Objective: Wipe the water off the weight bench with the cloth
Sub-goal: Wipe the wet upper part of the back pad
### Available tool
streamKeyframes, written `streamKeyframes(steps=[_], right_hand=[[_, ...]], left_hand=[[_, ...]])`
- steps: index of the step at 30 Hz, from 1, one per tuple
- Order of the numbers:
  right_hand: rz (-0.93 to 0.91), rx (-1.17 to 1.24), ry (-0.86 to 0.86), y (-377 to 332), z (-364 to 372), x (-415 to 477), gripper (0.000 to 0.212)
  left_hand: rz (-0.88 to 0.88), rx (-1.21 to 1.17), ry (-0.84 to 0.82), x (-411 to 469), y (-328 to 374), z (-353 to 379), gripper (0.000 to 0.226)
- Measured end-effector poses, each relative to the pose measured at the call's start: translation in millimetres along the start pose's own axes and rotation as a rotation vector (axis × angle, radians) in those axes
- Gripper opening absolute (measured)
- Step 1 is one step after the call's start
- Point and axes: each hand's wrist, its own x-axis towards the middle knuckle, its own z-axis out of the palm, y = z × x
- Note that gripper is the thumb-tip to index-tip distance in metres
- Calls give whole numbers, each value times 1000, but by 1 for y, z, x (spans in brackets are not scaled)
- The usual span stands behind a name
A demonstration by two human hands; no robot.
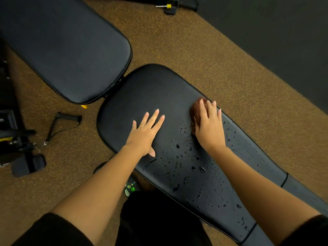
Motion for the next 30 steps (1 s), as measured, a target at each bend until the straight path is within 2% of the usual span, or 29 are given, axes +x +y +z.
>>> streamKeyframes(steps=[7,11,14,18,23,26,30], right_hand=[[-127,-96,-29,15,-4,-5,65],[-78,-23,-30,13,-9,6,63],[-53,51,-21,4,-5,1,64],[-210,65,-67,-12,4,-25,73],[-369,-3,-165,-7,9,-68,83],[-354,-53,-133,0,5,-63,80],[-262,-2,-57,-14,7,-41,69]], left_hand=[[-15,30,4,-2,3,-2,129],[-18,25,26,-9,2,2,120],[-66,-67,57,-20,-4,9,109],[-163,-227,94,-36,-9,16,91],[-142,-277,148,-45,7,27,74],[-121,-273,188,-46,13,38,69],[-105,-268,234,-46,11,47,62]])
